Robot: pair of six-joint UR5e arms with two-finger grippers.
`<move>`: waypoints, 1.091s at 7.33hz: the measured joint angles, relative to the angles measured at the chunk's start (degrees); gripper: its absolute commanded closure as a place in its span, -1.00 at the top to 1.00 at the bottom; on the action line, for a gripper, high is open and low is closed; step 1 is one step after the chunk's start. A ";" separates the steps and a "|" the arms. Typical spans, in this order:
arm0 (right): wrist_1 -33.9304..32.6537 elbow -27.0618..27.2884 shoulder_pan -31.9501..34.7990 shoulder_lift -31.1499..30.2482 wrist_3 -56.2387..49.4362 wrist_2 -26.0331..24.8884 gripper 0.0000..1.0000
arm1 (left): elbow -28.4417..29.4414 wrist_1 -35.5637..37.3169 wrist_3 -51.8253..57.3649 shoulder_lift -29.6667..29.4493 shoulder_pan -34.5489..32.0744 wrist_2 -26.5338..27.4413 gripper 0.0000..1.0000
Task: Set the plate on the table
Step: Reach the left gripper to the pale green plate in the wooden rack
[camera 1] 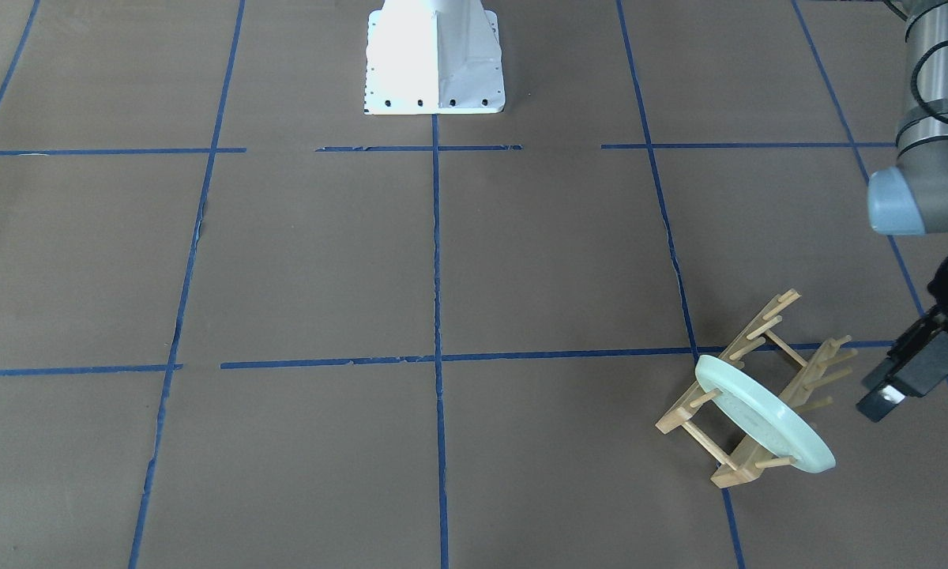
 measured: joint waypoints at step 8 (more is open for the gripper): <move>0.00 0.00 0.00 0.00 0.00 0.00 1.00 | 1.37 -1.49 -5.20 -1.57 3.08 4.31 -1.00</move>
